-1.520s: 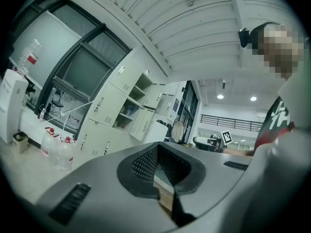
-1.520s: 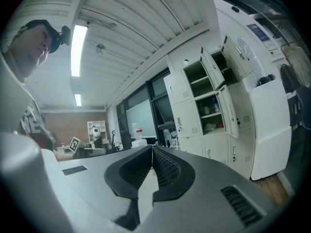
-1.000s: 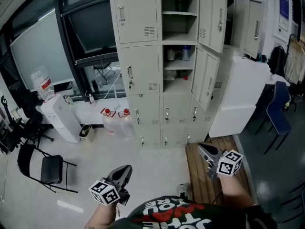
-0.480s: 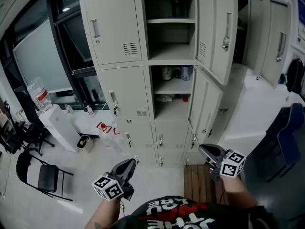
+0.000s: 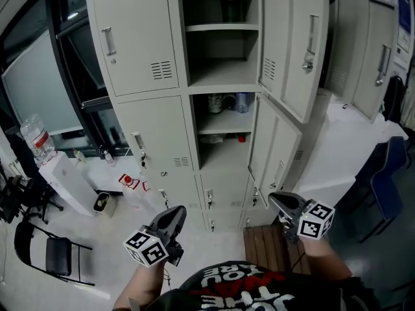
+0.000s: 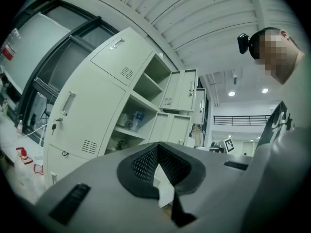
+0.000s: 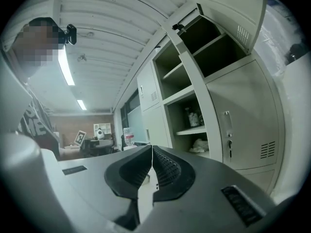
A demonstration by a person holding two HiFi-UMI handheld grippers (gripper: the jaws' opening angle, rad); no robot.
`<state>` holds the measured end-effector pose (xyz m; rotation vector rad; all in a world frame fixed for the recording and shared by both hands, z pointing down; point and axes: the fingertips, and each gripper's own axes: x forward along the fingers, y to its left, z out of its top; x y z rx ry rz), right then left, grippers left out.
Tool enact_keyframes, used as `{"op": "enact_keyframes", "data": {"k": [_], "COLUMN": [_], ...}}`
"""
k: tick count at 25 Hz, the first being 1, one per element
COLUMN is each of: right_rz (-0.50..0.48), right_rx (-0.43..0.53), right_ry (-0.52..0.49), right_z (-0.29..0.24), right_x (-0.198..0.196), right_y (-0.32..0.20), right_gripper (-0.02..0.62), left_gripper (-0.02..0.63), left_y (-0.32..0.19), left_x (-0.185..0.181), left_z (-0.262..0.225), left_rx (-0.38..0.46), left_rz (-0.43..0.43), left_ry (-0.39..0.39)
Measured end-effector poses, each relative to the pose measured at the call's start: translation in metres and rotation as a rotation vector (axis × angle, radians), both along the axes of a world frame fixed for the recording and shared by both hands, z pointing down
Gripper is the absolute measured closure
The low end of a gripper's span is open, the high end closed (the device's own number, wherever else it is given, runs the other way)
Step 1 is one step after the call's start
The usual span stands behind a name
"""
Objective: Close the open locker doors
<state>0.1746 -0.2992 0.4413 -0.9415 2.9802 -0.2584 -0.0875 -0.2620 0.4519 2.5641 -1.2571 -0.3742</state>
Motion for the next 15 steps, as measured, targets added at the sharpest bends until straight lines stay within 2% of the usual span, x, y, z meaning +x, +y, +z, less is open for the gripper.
{"op": "enact_keyframes", "data": {"k": [6,15], "right_rz": [0.053,0.136], "right_rx": [0.051,0.210], "right_ry": [0.005,0.047], "right_z": [-0.033,-0.142], "right_x": [-0.009,-0.011], "right_y": [0.004,0.013], "right_gripper": [0.560,0.560], "left_gripper": [0.598,0.598], "left_y": [-0.009,-0.013], "left_x": [-0.011,-0.013], "left_z": [-0.026,-0.125], "left_rx": [0.052,0.198], "left_rz": [0.054,0.093], "left_ry": [-0.019,-0.062]}}
